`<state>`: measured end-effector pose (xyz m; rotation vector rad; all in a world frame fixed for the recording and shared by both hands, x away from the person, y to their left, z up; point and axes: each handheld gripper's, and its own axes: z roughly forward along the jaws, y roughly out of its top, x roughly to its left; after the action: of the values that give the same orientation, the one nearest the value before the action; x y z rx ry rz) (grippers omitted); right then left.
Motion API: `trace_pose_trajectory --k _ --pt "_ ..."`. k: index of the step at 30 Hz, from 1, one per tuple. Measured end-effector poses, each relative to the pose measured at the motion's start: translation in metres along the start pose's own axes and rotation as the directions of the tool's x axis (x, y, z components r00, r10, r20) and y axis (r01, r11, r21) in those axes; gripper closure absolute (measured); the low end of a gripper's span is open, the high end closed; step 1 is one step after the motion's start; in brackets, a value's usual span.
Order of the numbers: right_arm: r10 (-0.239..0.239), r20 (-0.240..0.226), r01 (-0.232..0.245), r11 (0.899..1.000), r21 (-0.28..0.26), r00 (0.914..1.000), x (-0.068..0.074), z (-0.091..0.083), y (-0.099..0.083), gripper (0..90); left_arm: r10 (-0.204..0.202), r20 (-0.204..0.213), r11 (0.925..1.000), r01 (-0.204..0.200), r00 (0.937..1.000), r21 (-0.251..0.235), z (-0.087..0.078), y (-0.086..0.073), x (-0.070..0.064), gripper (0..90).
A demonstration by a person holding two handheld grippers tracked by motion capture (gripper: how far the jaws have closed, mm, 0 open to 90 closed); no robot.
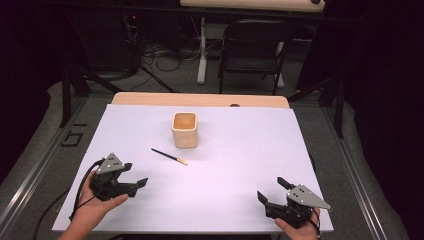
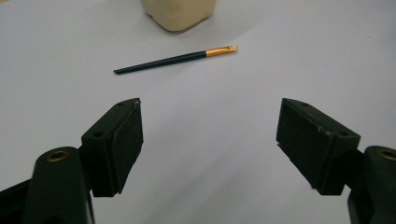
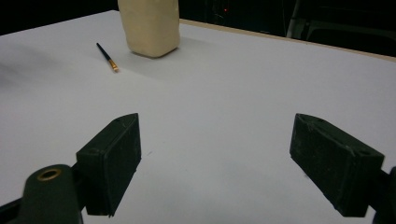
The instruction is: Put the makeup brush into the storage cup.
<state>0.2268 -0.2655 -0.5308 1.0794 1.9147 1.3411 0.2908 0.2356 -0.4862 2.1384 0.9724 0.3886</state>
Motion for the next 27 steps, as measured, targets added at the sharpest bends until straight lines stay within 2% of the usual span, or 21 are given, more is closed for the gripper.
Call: trace_pose_trajectory --k 3,4,8,11,15,27 --pt "0.004 0.002 -0.004 1.000 -0.008 1.0000 0.000 0.000 -0.001 16.5 0.014 0.004 0.9984 -0.014 0.9999 0.054 0.004 0.007 0.000 23.6" --pt "0.005 0.002 -0.005 1.000 -0.002 1.0000 0.000 -0.001 -0.001 16.5 0.020 0.006 0.9964 -0.021 0.9998 0.083 0.007 0.010 0.000 23.6" --pt "0.008 0.003 -0.008 1.000 0.000 1.0000 -0.001 -0.001 -0.001 16.6 0.033 0.015 0.9885 -0.034 0.9994 0.147 0.013 0.017 0.000 23.7" --pt "0.012 0.003 -0.012 1.000 0.006 0.9999 0.000 -0.001 -0.001 16.7 0.041 0.020 0.9783 -0.044 0.9990 0.202 0.018 0.022 0.001 24.6" --pt "0.011 0.000 -0.011 1.000 0.005 0.9999 0.000 0.000 -0.002 16.7 0.054 0.021 0.9605 -0.058 0.9983 0.272 0.024 0.029 0.003 25.6" --pt "0.007 -0.003 -0.007 1.000 0.010 1.0000 0.000 0.000 -0.002 16.9 0.086 0.020 0.9164 -0.086 0.9961 0.391 0.034 0.050 0.007 27.5"
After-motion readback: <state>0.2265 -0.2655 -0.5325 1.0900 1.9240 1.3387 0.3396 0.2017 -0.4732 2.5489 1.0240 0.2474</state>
